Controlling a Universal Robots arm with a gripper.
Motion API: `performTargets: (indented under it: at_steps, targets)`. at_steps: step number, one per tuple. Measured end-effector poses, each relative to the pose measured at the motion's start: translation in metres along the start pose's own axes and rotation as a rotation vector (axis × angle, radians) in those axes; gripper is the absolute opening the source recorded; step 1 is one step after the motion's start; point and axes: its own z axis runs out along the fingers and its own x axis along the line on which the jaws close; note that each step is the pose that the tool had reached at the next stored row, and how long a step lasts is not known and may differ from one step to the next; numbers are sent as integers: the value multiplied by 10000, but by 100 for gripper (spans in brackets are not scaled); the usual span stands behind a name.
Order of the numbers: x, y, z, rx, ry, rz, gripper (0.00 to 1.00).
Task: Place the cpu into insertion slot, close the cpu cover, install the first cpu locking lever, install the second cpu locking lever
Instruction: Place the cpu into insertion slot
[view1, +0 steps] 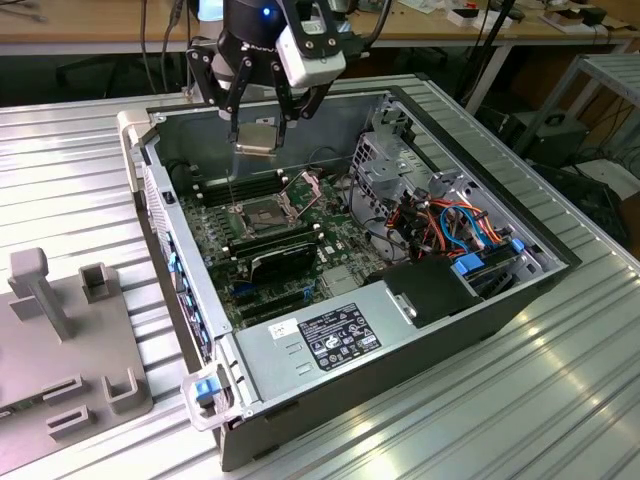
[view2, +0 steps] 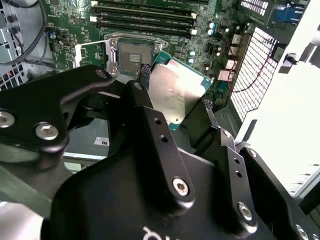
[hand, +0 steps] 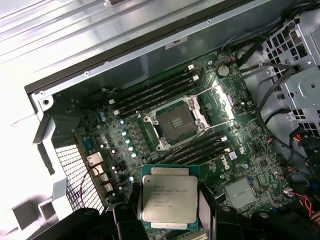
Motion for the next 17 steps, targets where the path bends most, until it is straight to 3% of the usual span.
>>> performTargets:
  at_steps: [6,9,11,17]
  targets:
    - [1,-1,31,29,-61,1375,54]
    - [2,-2,57,52,-108,2458,54]
    - [2,-3,70,62,-130,2965,54]
    - [4,-2,95,77,-164,3751,54]
